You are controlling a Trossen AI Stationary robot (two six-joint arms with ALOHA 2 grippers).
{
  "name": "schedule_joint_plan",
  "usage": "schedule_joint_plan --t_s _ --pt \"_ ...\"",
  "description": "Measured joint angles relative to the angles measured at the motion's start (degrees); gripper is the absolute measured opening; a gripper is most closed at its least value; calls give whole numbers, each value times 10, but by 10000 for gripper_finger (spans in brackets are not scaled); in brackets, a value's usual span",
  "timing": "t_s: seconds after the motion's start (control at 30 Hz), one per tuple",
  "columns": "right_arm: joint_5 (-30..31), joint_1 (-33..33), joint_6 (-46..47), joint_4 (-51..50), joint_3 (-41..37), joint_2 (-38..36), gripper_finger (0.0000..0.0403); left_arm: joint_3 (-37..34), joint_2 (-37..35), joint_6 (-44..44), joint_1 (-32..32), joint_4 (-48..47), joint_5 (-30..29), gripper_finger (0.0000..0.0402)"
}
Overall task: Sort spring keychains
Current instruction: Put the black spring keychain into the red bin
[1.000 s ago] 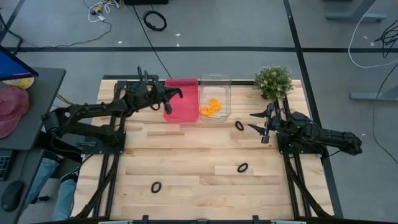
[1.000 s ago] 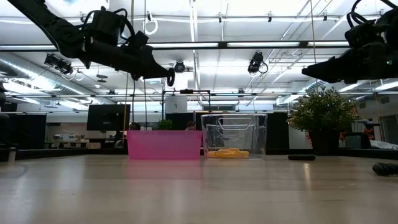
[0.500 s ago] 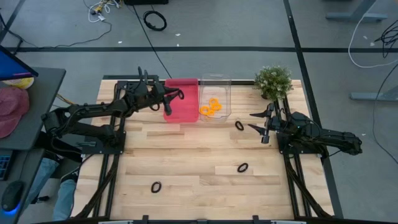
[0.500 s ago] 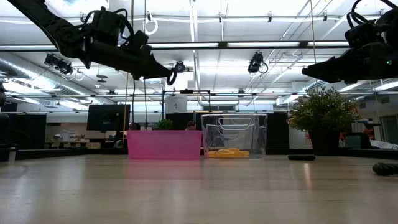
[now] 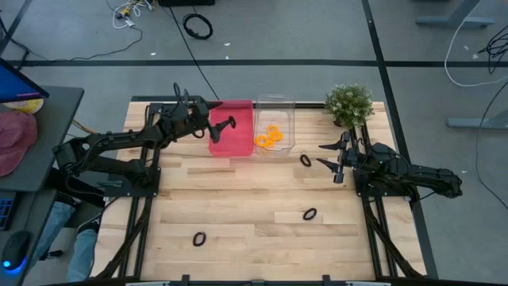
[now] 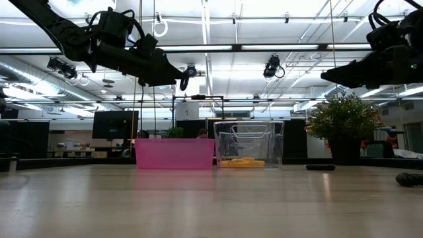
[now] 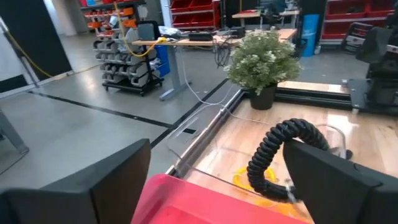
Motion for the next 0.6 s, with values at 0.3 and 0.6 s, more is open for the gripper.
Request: schedule_joint_plan --t_s 0.3,0.6 --pt "0 0 0 0 0 0 221 0 0 5 0 0 -6 372" --pt "0 0 0 0 0 0 221 0 1 95 -15 -41 -58 41"
